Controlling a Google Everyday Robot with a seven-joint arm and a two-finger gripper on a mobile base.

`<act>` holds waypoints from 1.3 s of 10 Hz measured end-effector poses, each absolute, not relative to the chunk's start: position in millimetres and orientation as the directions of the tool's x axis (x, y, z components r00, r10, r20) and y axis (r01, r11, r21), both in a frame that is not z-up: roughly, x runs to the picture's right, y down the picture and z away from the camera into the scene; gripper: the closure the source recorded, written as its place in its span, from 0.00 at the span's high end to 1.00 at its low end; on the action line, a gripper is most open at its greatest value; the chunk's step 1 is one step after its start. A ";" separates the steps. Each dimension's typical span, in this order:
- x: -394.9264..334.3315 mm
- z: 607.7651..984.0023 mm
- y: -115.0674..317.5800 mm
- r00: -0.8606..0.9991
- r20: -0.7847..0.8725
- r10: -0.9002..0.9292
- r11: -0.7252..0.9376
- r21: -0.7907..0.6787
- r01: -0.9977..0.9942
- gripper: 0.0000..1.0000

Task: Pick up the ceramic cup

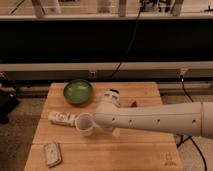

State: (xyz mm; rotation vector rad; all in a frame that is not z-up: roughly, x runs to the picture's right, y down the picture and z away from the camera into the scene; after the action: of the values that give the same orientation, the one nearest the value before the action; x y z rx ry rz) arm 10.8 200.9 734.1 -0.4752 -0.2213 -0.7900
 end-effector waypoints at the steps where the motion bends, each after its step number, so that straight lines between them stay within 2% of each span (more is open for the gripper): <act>1: 10.4 735.4 200.9 0.687 0.368 -0.627 0.608 -0.321 0.726 0.80; 8: 10.3 749.6 158.2 0.685 0.390 -0.616 0.604 -0.324 0.728 0.80; 11: 4.3 739.2 154.5 0.672 0.409 -0.617 0.599 -0.310 0.738 0.80; 13: -6.1 716.9 163.1 0.642 0.434 -0.632 0.580 -0.285 0.763 0.80</act>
State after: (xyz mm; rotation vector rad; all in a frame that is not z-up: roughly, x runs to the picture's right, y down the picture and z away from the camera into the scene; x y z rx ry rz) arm -6.1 163.1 716.9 -0.4747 -0.3006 -0.8294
